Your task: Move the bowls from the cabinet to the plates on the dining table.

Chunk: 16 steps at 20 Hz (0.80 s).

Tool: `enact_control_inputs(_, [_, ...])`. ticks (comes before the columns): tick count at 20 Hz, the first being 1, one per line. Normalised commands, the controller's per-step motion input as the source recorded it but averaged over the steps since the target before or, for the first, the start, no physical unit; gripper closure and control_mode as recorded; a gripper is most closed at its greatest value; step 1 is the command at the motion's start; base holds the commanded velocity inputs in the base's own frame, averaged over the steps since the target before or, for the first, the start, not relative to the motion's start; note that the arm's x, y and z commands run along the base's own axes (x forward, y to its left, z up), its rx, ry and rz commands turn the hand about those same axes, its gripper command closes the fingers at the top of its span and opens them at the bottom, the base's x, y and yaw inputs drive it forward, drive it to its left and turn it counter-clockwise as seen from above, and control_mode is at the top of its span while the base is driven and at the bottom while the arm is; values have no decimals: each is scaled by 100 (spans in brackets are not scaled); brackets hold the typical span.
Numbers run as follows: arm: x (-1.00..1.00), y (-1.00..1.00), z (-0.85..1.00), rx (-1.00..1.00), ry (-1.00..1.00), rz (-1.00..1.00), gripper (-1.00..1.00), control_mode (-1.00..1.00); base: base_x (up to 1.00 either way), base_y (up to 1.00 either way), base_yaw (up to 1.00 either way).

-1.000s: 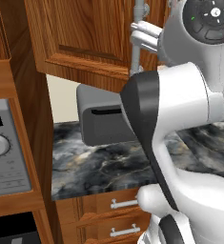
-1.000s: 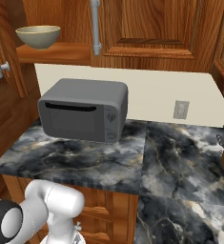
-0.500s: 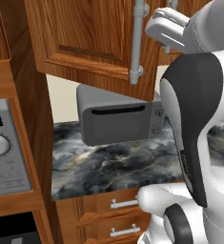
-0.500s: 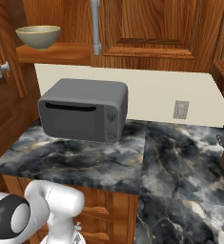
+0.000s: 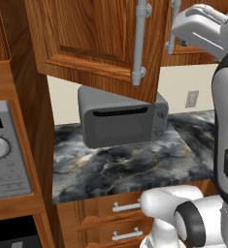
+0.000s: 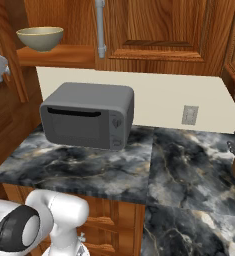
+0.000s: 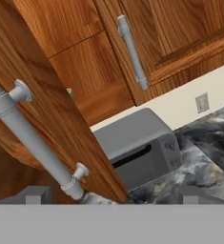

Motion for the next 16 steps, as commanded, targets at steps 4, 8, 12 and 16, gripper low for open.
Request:
enact_control_inputs(4, [-5,-29,0,0,0,13,-100,-100,0,0,0])
enact_control_inputs(8, [1,-27,0,0,0,13,-100,-100,0,0,0])
enact_control_inputs(12, [8,-28,0,0,-1,13,-100,-100,0,0,0])
enact_control_inputs(16, [21,-24,-7,1,0,13,-100,-100,0,0,0])
